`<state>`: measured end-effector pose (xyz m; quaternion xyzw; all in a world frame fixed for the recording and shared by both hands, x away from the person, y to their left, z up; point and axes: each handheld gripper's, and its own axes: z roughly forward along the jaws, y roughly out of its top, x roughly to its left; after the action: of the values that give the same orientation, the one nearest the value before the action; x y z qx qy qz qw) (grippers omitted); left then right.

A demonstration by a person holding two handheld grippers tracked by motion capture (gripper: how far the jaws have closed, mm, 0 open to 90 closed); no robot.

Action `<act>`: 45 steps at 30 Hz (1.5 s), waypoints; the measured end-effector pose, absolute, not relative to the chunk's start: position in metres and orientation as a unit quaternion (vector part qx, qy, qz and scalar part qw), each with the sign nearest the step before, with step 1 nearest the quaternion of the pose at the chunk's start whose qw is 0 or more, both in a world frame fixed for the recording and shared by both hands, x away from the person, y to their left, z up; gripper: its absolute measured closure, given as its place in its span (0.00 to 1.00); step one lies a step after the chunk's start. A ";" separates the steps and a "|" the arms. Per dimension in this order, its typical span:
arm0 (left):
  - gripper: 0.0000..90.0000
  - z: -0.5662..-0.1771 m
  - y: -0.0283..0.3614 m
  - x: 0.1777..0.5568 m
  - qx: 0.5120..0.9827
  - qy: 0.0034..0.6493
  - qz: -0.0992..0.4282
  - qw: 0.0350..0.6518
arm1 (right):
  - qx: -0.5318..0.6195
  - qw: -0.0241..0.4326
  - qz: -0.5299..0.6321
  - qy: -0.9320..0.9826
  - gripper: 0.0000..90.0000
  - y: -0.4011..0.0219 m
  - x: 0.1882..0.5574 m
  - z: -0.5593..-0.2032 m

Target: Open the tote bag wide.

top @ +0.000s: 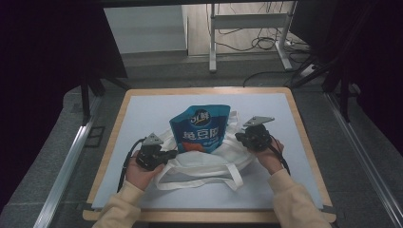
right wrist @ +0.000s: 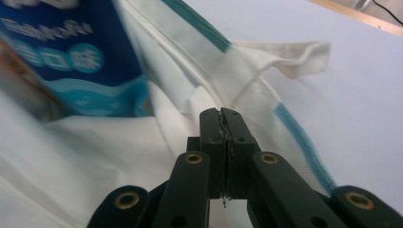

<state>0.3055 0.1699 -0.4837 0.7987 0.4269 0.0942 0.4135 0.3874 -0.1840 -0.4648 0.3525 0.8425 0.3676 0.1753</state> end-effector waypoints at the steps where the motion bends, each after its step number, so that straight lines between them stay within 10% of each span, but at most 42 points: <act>1: 1.00 -0.484 0.170 0.305 0.800 0.427 0.094 0.412 | 0.357 0.176 0.364 0.842 0.98 -0.186 0.389 -0.466; 45: 1.00 -0.497 0.168 0.296 0.809 0.411 0.079 0.412 | 0.382 0.183 0.395 0.815 0.98 -0.201 0.403 -0.478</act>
<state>0.2960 0.1677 -0.4965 0.8094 0.4112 0.0794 0.4117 0.4033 -0.2010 -0.4782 0.3824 0.8153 0.3946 0.1826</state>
